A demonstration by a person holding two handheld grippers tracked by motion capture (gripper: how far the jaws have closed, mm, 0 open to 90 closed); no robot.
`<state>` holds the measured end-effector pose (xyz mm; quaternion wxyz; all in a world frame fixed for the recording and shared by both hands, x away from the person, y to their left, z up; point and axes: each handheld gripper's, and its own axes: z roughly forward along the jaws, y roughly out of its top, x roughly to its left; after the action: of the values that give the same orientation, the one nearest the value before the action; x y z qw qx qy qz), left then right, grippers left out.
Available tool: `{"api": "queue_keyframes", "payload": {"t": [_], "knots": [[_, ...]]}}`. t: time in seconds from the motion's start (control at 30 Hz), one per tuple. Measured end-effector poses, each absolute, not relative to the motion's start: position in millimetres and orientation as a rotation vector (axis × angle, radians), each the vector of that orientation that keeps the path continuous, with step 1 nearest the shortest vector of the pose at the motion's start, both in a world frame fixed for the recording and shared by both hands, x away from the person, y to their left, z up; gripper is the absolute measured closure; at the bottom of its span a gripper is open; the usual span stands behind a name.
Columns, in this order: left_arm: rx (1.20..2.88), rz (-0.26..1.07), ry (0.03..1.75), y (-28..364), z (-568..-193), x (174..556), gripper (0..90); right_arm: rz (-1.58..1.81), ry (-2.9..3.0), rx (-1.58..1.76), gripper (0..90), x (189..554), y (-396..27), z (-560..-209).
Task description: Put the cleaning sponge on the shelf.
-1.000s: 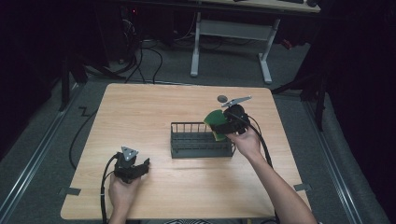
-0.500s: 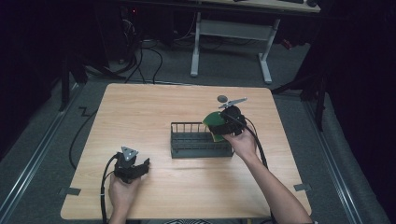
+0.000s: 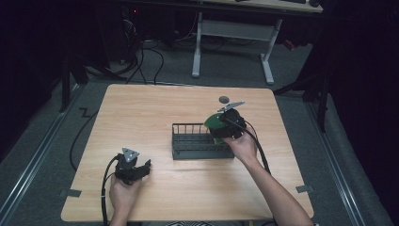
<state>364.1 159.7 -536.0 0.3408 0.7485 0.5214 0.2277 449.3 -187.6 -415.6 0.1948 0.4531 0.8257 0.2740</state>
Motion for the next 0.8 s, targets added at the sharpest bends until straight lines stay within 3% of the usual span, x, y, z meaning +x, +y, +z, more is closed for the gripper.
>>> {"api": "queue_keyframes", "payload": {"t": [0.8], "knots": [[1.949,0.594,1.357,159.5,-536.0,364.0,34.4,0.795,2.347,1.320,29.7,434.4,-195.3,-425.6]]}}
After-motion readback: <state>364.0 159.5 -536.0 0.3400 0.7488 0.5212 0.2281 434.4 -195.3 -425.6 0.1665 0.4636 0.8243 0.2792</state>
